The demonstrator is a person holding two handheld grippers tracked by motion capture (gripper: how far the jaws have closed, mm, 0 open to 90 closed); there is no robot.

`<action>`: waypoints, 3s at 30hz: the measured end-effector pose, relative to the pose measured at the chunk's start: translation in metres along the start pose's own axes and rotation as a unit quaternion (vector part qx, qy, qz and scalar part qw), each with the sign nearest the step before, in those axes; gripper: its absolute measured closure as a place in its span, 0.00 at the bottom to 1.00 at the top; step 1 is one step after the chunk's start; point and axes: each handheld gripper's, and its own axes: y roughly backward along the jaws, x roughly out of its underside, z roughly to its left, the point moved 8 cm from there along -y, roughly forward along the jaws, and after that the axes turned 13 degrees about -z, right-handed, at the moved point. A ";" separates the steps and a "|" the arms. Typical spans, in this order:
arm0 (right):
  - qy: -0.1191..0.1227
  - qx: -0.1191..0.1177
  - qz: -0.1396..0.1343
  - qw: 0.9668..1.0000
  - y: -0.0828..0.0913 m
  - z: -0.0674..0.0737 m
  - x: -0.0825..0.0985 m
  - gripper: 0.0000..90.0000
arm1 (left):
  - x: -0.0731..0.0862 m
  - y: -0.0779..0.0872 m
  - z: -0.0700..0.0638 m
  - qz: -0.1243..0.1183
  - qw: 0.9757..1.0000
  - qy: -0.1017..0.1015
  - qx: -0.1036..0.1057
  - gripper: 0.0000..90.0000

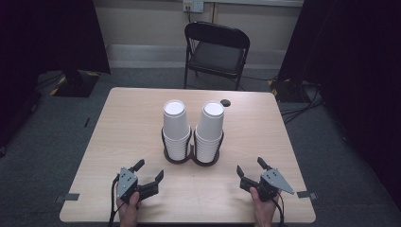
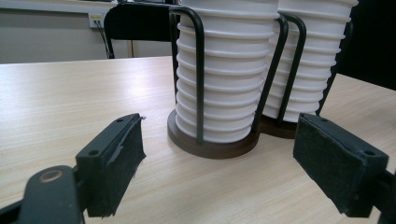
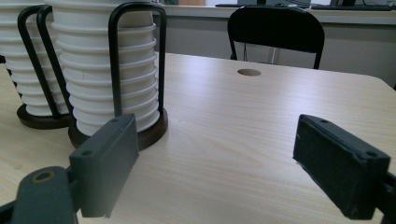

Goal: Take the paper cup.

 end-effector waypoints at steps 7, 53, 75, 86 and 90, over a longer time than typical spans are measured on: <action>-0.002 -0.017 0.008 1.000 0.000 0.004 0.001 0.24 | 0.000 0.001 -0.002 -0.005 1.000 -0.017 0.001 0.17; -0.029 -0.114 0.000 0.993 -0.048 0.047 -0.074 0.31 | -0.002 0.001 -0.001 -0.015 1.000 -0.018 -0.009 0.18; -0.037 -0.138 -0.025 0.989 -0.084 0.060 -0.134 0.15 | -0.002 0.001 -0.001 -0.017 1.000 -0.018 -0.011 0.18; -0.043 -0.149 -0.032 0.987 -0.104 0.060 -0.148 0.15 | -0.002 0.001 -0.001 -0.017 1.000 -0.019 -0.012 0.18; -0.047 -0.158 -0.023 0.986 -0.112 0.064 -0.146 0.15 | -0.002 0.001 -0.002 -0.017 1.000 -0.020 -0.012 0.18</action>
